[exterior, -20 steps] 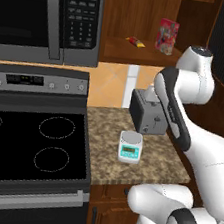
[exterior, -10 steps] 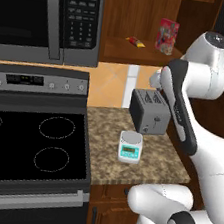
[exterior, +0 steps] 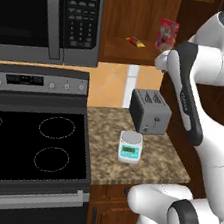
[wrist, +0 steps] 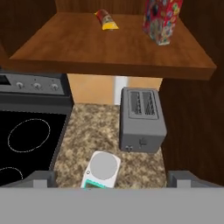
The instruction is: Pick the cereal and place it on the digital scale for weighing, and close the cabinet.
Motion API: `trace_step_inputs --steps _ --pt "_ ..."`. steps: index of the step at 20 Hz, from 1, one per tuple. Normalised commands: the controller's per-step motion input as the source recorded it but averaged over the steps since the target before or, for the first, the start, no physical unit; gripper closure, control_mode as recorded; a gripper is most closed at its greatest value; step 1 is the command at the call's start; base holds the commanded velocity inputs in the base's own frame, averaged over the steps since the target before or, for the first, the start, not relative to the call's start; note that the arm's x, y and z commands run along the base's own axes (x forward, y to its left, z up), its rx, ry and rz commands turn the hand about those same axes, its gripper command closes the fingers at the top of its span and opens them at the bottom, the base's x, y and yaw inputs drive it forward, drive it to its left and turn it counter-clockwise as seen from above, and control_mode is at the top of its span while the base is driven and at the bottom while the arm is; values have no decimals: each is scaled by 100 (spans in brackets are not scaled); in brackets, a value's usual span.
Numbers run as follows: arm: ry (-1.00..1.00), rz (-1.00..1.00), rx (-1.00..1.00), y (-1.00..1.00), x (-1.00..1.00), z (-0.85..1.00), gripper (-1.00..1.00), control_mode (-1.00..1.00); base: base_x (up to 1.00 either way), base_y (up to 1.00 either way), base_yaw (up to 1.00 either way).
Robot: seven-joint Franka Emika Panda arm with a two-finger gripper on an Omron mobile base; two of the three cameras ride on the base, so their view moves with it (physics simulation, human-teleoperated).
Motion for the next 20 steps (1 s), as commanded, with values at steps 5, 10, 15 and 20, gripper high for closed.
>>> trace_step_inputs --steps 5,10,15,20 --pt "-15 0 0 -15 0 27 -100 -100 0 0 0" --pt "-26 0 0 -21 2 26 -100 -100 0 0 0" --pt "-1 0 0 -12 5 27 -100 -100 0 0 0" --pt "-2 0 0 -9 19 0 -100 -100 0 0 0"
